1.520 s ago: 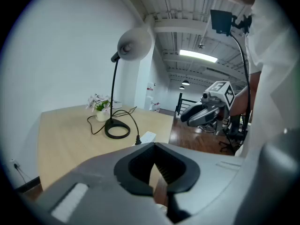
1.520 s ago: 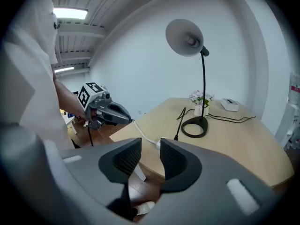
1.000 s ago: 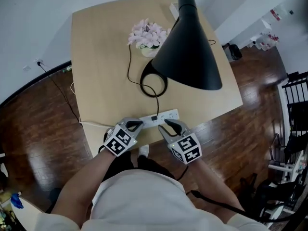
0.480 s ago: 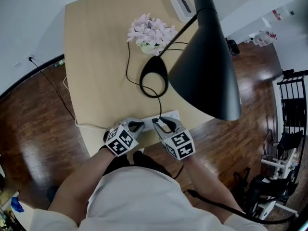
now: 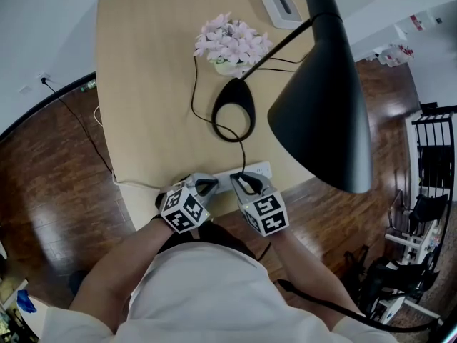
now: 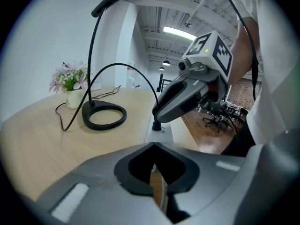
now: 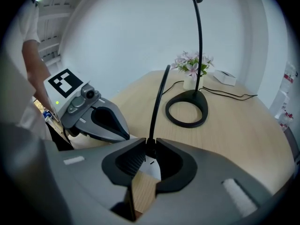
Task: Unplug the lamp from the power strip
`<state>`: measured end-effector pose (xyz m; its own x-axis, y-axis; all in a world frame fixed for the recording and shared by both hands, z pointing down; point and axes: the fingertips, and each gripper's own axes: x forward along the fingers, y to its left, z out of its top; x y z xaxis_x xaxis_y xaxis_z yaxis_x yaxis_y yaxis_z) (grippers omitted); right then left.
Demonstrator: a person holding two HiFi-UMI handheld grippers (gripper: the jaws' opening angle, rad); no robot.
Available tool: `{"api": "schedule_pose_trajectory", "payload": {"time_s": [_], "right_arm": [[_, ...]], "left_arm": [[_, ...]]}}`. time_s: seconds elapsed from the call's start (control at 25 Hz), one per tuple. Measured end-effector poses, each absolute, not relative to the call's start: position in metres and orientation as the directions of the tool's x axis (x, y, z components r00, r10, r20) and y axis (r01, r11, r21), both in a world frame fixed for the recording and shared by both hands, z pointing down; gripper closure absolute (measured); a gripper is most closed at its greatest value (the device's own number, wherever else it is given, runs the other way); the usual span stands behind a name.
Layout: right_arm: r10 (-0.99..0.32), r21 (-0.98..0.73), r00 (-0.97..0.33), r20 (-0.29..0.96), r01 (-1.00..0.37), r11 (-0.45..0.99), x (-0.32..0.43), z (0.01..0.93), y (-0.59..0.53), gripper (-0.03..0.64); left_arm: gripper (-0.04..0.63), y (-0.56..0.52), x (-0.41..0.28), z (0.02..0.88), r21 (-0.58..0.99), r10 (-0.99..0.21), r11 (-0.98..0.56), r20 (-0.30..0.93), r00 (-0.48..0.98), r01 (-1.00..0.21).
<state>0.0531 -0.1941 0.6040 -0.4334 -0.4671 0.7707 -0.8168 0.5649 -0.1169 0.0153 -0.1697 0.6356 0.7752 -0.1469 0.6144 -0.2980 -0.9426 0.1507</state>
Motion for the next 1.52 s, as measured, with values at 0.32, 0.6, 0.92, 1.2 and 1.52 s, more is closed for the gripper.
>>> {"api": "schedule_pose_trajectory", "payload": {"time_s": [0.32, 0.6, 0.92, 1.2, 1.52], "right_arm": [[-0.507, -0.093, -0.445, 0.738, -0.812, 0.577, 0.053, 0.585, -0.210, 0.546], [-0.500, -0.126, -0.454, 0.737, -0.820, 0.558, 0.062, 0.599, -0.229, 0.546], [-0.468, -0.129, -0.470, 0.749, -0.795, 0.592, 0.061, 0.623, -0.231, 0.545], [-0.480, -0.129, -0.480, 0.734, -0.792, 0.596, 0.062, 0.628, -0.229, 0.543], [-0.483, -0.124, -0.484, 0.730, -0.788, 0.603, 0.067, 0.626, -0.223, 0.481]], "left_arm": [[0.597, -0.169, 0.016, 0.636, 0.154, -0.143, -0.943, 0.613, 0.777, -0.296], [0.595, -0.169, 0.017, 0.635, 0.162, -0.139, -0.941, 0.613, 0.777, -0.296], [0.595, -0.169, 0.017, 0.634, 0.137, -0.146, -0.947, 0.623, 0.768, -0.291], [0.595, -0.170, 0.016, 0.636, 0.135, -0.150, -0.946, 0.624, 0.767, -0.295], [0.595, -0.168, 0.015, 0.637, 0.121, -0.165, -0.942, 0.645, 0.746, -0.313]]}}
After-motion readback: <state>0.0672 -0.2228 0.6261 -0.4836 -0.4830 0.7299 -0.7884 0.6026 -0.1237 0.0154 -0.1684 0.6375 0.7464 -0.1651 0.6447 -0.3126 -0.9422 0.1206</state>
